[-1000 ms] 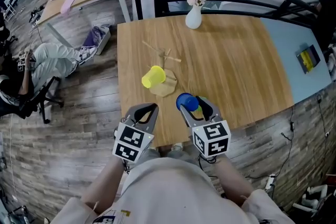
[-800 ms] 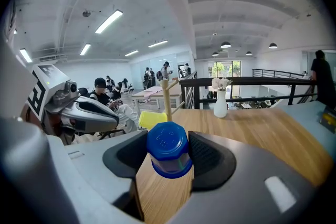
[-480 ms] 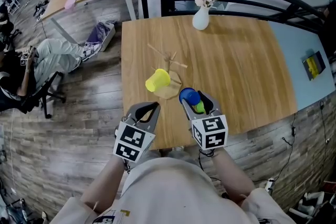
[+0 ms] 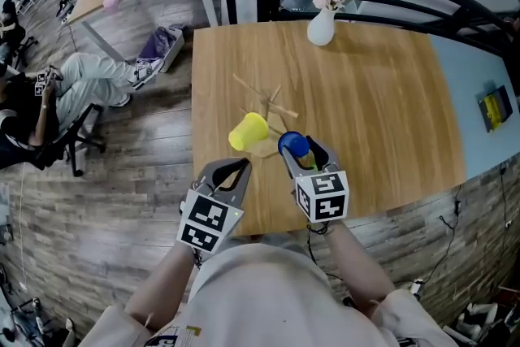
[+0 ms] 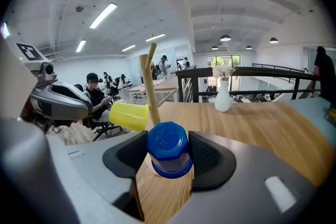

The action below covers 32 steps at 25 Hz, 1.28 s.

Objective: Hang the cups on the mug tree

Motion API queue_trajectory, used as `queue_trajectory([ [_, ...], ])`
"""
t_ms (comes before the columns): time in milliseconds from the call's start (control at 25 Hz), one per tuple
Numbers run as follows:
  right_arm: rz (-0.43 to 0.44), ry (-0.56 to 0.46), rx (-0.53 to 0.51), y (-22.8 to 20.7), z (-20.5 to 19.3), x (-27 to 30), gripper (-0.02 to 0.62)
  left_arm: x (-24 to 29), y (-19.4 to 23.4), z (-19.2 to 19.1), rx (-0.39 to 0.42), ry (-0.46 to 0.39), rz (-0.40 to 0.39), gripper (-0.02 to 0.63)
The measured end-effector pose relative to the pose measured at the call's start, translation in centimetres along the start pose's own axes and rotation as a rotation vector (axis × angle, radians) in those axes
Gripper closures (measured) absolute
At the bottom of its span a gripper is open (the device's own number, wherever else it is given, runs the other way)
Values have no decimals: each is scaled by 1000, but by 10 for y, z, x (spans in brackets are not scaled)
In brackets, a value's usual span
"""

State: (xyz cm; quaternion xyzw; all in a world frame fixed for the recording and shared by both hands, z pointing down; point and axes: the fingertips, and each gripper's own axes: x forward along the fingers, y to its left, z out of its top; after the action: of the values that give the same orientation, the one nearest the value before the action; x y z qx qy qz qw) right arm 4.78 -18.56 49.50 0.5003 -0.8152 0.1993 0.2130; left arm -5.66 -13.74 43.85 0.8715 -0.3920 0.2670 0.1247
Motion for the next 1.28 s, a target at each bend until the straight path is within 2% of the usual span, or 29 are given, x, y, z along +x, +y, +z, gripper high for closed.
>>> queue_trajectory([
  [400, 21, 42, 1, -4, -14, 34, 350, 15, 12, -2, -21, 27, 7, 603],
  [800, 44, 136, -33, -1, -37, 47, 351, 18, 16, -3, -33, 27, 23, 603],
  [1280, 62, 160, -30, 1, -50, 62, 347, 12, 15, -8, -37, 34, 48, 603],
])
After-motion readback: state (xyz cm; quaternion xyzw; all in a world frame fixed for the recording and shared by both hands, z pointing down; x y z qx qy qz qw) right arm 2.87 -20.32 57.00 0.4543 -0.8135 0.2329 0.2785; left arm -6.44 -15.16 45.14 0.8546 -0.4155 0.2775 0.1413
